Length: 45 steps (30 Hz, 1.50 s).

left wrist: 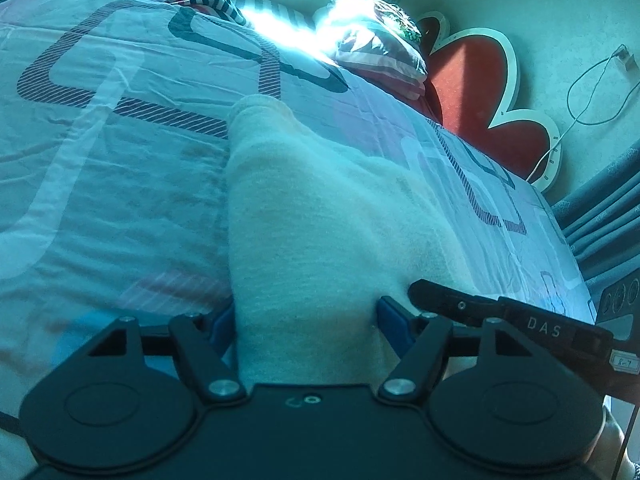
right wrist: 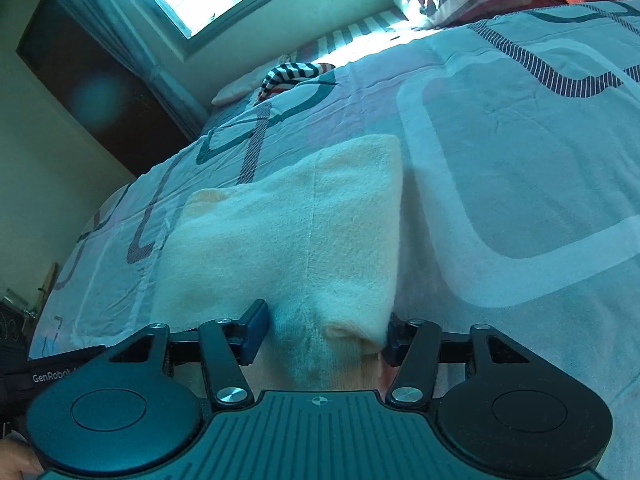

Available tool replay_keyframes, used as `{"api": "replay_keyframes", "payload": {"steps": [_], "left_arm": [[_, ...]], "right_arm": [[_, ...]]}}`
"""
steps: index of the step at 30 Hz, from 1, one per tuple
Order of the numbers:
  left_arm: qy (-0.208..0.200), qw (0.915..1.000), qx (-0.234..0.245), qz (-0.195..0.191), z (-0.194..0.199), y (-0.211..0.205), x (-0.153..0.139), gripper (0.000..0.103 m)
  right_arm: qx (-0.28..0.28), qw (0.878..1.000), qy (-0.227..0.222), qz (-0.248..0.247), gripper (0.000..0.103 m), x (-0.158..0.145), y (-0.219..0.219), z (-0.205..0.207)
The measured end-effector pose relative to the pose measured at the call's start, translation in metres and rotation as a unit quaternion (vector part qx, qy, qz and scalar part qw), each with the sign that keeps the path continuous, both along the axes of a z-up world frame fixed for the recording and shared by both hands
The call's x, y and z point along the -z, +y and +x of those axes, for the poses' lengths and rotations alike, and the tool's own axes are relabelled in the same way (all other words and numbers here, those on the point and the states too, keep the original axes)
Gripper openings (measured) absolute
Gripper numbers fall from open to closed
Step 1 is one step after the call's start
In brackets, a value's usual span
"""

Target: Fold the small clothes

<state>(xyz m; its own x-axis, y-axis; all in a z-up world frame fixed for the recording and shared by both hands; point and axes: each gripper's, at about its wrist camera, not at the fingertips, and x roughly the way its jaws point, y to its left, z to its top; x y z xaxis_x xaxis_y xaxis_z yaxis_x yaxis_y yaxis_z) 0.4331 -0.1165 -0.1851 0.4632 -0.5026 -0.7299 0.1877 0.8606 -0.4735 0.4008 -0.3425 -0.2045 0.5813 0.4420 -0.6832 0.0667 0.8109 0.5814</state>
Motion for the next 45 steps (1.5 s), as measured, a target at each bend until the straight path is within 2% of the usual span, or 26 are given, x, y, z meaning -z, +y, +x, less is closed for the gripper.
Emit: {"api": "replay_keyframes", "payload": {"steps": [2, 7, 11, 13, 27, 34, 45], "left_arm": [[-0.001, 1.0, 0.001, 0.0, -0.001, -0.001, 0.0, 0.058], [-0.003, 0.9999, -0.002, 0.011, 0.0, -0.007, 0.0, 0.054], [-0.007, 0.9999, 0.001, 0.014, -0.002, -0.007, -0.006, 0.044], [-0.014, 0.9997, 0.003, 0.019, -0.004, -0.009, -0.009, 0.041], [-0.048, 0.9984, 0.016, 0.024, -0.018, 0.0, -0.042, 0.039], [-0.066, 0.9973, 0.0, 0.032, -0.024, 0.04, -0.065, 0.039], [-0.082, 0.9958, -0.014, 0.039, -0.019, 0.159, -0.08, 0.039]], "right_arm": [[0.002, 1.0, 0.0, 0.005, 0.055, 0.004, -0.002, 0.003], [0.003, 1.0, 0.002, -0.004, 0.055, 0.001, 0.006, 0.007], [0.0, 1.0, 0.003, 0.003, 0.04, -0.004, 0.005, 0.004], [0.003, 1.0, -0.001, 0.005, 0.038, -0.007, 0.005, 0.002], [-0.007, 0.999, -0.04, 0.023, 0.035, -0.045, 0.021, -0.007], [-0.024, 0.997, -0.064, 0.034, 0.035, -0.068, 0.061, -0.002], [-0.041, 0.995, -0.081, 0.034, 0.035, -0.088, 0.191, 0.016]]}}
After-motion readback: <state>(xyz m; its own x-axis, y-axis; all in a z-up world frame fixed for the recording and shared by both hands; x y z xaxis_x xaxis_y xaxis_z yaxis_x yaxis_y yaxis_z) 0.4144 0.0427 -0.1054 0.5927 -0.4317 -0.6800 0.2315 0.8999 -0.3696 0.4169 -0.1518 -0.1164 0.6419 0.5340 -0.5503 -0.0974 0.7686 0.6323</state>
